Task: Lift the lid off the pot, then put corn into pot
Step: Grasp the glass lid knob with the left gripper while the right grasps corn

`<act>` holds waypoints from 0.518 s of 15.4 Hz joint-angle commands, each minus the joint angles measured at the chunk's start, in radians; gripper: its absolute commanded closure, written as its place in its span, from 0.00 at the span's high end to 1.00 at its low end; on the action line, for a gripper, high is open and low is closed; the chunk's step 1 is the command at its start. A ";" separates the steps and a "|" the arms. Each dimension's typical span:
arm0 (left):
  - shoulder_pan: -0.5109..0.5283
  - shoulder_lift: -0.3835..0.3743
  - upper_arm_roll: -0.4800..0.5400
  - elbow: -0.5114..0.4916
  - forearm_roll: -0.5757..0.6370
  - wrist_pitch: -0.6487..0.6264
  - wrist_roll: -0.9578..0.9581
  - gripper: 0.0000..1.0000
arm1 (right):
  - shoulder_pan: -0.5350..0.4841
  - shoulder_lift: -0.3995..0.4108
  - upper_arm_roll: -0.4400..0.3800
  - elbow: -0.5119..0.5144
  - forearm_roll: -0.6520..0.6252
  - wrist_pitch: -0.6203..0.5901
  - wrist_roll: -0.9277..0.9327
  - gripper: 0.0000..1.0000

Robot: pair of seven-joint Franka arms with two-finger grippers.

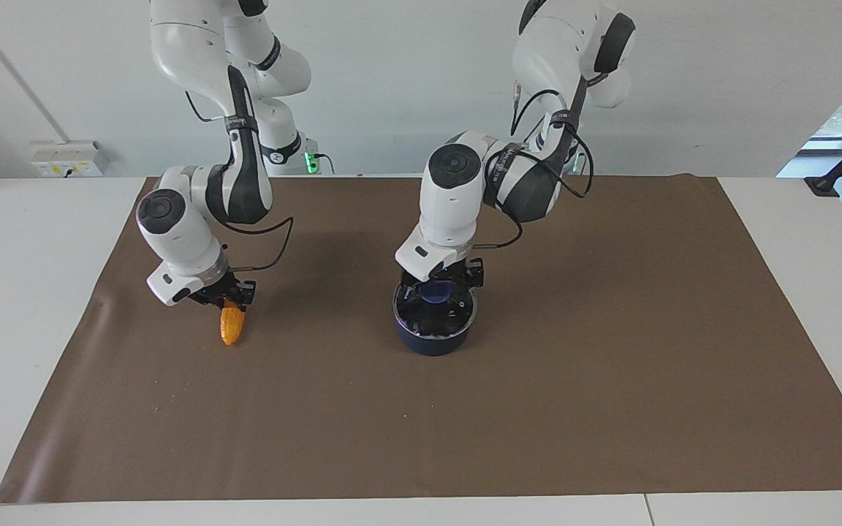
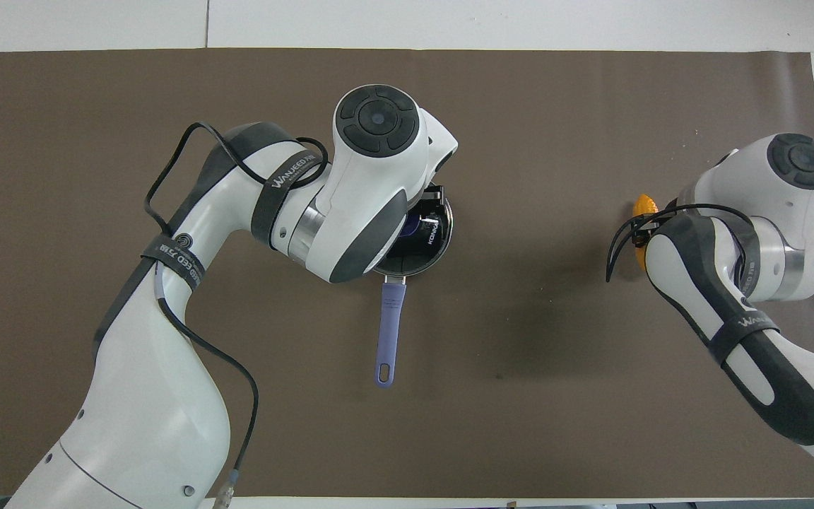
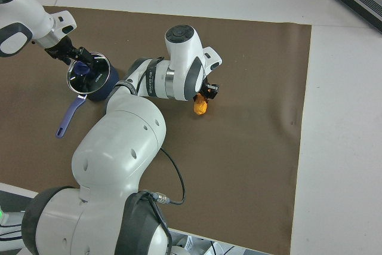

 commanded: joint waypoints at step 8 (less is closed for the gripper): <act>-0.005 0.006 0.005 -0.006 0.011 0.019 0.003 0.90 | 0.044 -0.008 0.009 0.231 0.037 -0.279 0.007 0.00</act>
